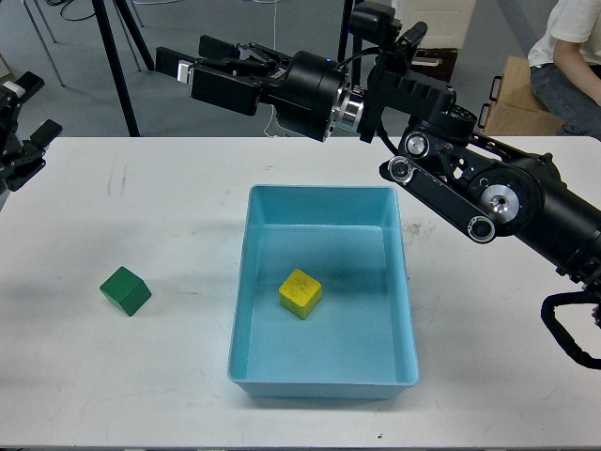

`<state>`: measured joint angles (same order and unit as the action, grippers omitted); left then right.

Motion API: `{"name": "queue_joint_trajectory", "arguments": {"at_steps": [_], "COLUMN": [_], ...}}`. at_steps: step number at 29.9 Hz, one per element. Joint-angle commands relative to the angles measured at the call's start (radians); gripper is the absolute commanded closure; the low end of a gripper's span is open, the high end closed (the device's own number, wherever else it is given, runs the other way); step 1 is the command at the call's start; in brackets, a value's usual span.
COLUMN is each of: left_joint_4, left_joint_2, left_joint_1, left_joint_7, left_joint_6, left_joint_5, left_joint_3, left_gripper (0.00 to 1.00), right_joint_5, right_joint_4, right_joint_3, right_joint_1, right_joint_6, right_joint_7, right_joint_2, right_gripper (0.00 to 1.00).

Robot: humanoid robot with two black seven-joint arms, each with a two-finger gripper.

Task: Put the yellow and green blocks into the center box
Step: 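Withdraw the right gripper up and away from the bin, then lower the left gripper onto the green cube and close on it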

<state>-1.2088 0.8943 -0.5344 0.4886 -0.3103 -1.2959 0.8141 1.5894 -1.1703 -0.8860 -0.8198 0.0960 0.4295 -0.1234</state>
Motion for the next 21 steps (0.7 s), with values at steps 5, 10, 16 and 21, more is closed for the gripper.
{"name": "queue_joint_trajectory", "arguments": {"at_steps": [5,10,16,21], "left_joint_4": [-0.291,-0.308,-0.31,-0.282], "left_joint_2": [0.075,0.077,0.103,0.072], "left_joint_1": [0.008,-0.012,-0.159,-0.269], "left_joint_7": [0.0,0.0,0.0,0.0], "left_joint_6": [0.019,0.01,-0.178,-0.178], "left_joint_5": [-0.46,-0.833,-0.886,-0.886], "left_joint_3": [-0.012,-0.102,-0.291,-0.446], "left_gripper": [0.01,0.02,0.01,0.01], "right_joint_5": [-0.032,-0.034,-0.081,-0.186], "right_joint_4": [-0.253,-0.36,-0.394,-0.393], "right_joint_3": [-0.23,-0.373,-0.519,-0.577], "right_joint_1": [0.339,0.559,0.76,0.856], "right_joint_6": [0.001,0.001,-0.016,-0.064], "right_joint_7": [-0.028,-0.028,-0.025,-0.023], "right_joint_2": [-0.125,-0.147,-0.14,-0.145], "right_gripper": [0.01,0.01,0.01,0.01]}}
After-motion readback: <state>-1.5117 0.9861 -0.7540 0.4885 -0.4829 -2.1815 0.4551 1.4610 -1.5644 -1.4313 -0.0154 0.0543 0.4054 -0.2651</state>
